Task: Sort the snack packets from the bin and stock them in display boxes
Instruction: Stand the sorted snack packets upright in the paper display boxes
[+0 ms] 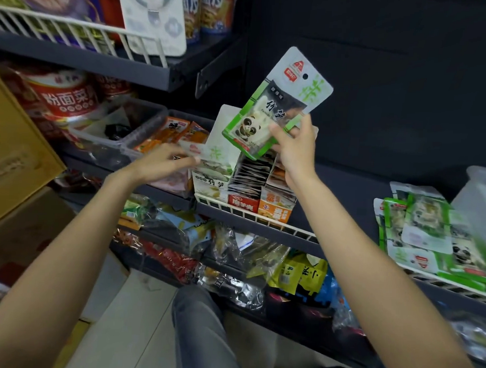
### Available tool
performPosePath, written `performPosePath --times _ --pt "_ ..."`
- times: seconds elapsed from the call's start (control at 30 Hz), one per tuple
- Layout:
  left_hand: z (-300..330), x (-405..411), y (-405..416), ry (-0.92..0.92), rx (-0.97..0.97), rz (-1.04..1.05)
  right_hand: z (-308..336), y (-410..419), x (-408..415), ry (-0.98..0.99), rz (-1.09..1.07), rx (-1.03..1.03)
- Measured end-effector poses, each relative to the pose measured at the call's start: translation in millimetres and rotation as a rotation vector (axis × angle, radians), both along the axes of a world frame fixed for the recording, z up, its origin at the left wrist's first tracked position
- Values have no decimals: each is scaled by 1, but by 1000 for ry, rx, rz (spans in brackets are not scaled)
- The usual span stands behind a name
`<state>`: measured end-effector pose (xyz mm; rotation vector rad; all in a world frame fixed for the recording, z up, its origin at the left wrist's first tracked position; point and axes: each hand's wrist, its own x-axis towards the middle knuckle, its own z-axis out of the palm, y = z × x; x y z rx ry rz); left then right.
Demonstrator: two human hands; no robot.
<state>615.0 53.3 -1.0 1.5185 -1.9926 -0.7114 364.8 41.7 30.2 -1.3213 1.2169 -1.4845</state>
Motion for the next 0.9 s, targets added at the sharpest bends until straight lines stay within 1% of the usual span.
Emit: performPosePath --times 0.07,0.13,0.2,0.3,0.37,0.47,0.53,0.6,0.7,0.8,0.9 --pt "3 0 7 86 -48 -58 -2 -3 7 24 11 -7" --pt "5 2 11 86 -116 -117 -4 -5 13 30 28 -28" --pt "5 3 13 5 -164 -136 -7 -8 19 12 46 -31" --pt "4 1 17 -174 -181 -184 -13 -11 29 28 66 -10" --pt "2 1 19 -259 -207 -216 -16 -13 36 87 61 -14" --pt "0 2 22 -326 -286 -218 -19 -14 46 198 51 -51" --pt "-3 2 22 -376 -358 -221 -26 -16 51 343 84 -88" --pt "-6 1 23 -402 -414 -215 -30 -19 53 539 140 -92" --pt "-9 1 24 -378 -421 -205 -25 -22 49 850 234 -84" --pt "-11 -3 28 -317 -407 -177 -21 -21 40 988 223 -184" --pt "-10 -8 31 -187 -382 -67 -23 -22 37 1083 116 -255"
